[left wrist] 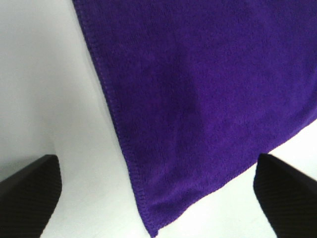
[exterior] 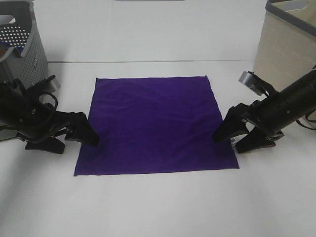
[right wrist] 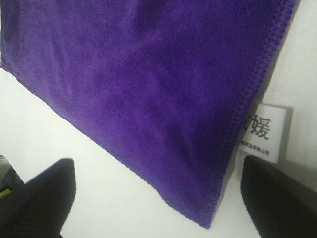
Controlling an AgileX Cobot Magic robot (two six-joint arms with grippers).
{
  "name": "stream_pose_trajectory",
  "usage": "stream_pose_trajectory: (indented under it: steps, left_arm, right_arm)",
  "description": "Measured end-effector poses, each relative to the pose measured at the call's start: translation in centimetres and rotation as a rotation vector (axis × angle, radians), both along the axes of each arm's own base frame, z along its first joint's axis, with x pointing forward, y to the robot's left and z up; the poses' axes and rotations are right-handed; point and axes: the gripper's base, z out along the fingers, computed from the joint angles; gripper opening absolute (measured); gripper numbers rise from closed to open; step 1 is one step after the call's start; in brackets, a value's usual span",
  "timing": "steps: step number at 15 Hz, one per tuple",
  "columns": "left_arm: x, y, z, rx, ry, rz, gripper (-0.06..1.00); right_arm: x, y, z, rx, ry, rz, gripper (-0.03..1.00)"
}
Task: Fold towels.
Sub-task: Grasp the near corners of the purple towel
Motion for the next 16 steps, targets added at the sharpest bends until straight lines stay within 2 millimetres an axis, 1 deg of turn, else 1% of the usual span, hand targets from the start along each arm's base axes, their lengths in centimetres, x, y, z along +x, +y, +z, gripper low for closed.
stream_pose_trajectory:
  steps: [6,9,13,15,16]
  left_arm:
    - [0.0,-0.1,0.0,-0.008,0.011,0.01,0.99]
    - [0.0,-0.1,0.0,-0.009,0.012,0.009,0.99]
    - [0.0,-0.1,0.0,-0.01,0.013,0.008,0.99]
    - [-0.1,-0.1,0.1,-0.018,0.022,0.006,0.99]
    - [-0.1,-0.2,0.0,-0.021,0.028,0.005,0.99]
  right_arm:
    - [0.0,-0.1,0.1,-0.008,-0.001,0.017,0.89]
    - [0.0,-0.6,0.8,-0.081,0.031,0.042,0.89]
    - [0.0,-1.0,0.7,-0.113,0.02,0.05,0.89]
    - [0.4,-2.3,0.7,-0.117,0.013,-0.009,0.89]
    - [0.4,-2.5,0.6,-0.11,0.02,-0.026,0.89]
